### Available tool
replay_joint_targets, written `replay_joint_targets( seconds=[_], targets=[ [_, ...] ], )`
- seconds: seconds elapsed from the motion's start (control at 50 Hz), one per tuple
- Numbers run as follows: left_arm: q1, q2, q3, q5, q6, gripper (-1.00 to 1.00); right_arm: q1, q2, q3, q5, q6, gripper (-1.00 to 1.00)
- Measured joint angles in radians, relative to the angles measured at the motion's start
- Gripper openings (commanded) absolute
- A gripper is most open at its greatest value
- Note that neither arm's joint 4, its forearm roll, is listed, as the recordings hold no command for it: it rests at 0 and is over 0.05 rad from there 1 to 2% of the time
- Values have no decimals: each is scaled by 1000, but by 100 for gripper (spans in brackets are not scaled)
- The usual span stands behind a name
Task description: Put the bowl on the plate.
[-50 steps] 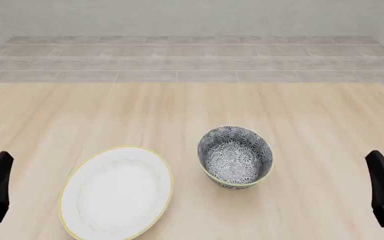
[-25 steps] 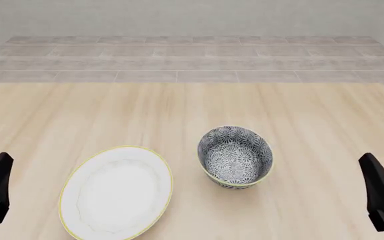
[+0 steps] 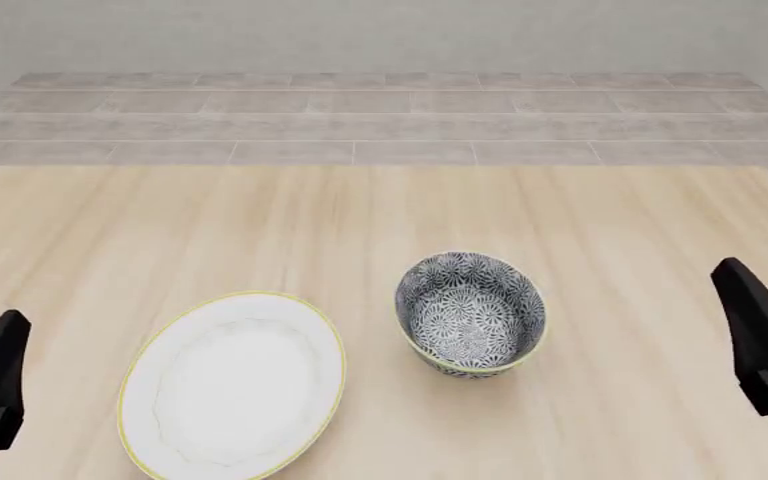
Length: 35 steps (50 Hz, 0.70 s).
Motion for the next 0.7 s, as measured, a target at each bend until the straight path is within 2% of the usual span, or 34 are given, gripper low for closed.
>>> replay_joint_targets(
  seconds=[0.38,0.7],
  targets=[
    [3,-1,10,-4,1,100,75,202,-41,-76,-33,100],
    [3,0,12,-2,-3,100,131,354,-97,-105,-37,100]
  ],
)
